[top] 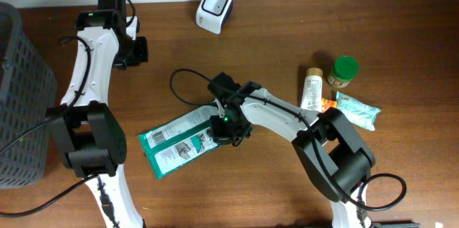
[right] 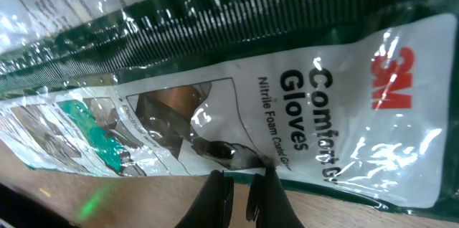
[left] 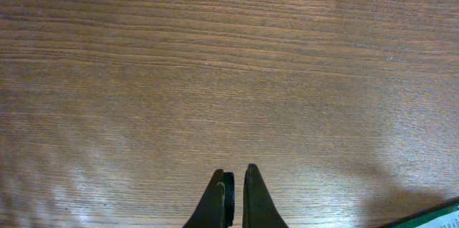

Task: Scan the item barcode
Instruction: 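Move the right gripper to the green gloves package and grasp its edge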

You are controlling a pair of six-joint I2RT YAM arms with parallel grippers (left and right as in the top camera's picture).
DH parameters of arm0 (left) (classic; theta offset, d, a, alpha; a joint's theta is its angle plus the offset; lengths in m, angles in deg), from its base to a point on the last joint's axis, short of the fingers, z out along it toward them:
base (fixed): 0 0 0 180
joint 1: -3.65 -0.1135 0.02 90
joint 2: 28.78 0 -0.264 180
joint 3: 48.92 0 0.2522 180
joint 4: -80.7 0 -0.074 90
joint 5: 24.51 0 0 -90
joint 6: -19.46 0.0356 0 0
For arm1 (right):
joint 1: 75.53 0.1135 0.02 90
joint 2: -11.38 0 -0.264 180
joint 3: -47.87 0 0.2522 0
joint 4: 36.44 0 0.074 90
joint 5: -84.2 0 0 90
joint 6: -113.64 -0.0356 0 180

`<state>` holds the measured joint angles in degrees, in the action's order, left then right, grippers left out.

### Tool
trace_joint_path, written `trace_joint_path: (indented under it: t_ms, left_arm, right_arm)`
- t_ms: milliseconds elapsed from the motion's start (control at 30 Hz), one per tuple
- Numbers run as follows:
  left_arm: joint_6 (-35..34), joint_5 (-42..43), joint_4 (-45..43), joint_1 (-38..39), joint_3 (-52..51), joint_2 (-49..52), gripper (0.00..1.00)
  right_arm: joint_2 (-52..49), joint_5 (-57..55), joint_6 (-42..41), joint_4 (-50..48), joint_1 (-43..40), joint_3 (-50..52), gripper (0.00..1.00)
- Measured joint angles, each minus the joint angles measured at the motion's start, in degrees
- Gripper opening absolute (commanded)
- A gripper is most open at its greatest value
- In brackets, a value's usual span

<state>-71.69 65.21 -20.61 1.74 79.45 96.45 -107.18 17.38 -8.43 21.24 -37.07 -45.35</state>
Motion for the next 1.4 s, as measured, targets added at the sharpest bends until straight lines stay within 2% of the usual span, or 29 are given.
trace_joint_path:
  t_ms: [167,300,467,567,700,800,933,1033,1167,1400]
  left_arm:
    - [0.0,0.24,1.09,0.0,-0.04,0.0,0.0]
    - [0.0,3.61,1.95,0.0,-2.6,-0.02,0.0]
    - [0.02,7.04,1.75,0.0,-9.49,-0.02,0.0]
    - [2.75,12.74,-0.15,0.0,-13.22,-0.02,0.0]
    - [8.7,21.81,-2.58,0.0,-16.76,-0.02,0.0]
    - [12.59,28.46,-5.01,-0.24,-20.11,-0.02,0.0]
    - [14.45,34.42,-7.13,-2.27,-23.21,-0.02,0.0]
    - [14.95,35.93,-7.3,-4.63,-24.3,-0.02,0.0]
    - [15.13,36.3,-9.05,-6.27,-27.02,-0.02,0.0]
    - [15.13,31.21,-9.31,-5.99,-28.59,0.04,0.0]
  right_arm:
    - [0.0,-3.21,-2.25,-7.37,0.0,0.26,0.04]
    - [-0.37,-8.7,-3.15,-21.55,-0.13,0.87,0.04]
    - [-3.15,-6.27,-4.04,-28.39,-1.75,0.76,0.05]
    - [-3.39,-1.31,-2.03,-28.35,-4.79,0.76,0.06]
    - [-3.58,5.07,0.0,-27.5,-8.26,0.76,0.13]
    - [-3.58,7.91,2.12,-26.88,-8.61,0.76,0.16]
    - [-3.19,9.46,3.63,-24.55,-8.48,0.76,0.17]
    - [-2.6,9.73,3.72,-21.35,-8.46,0.7,0.17]
    - [-2.21,10.32,2.82,-17.0,-8.41,0.61,0.38]
    - [-1.6,11.02,2.01,-13.92,-8.26,0.57,0.39]
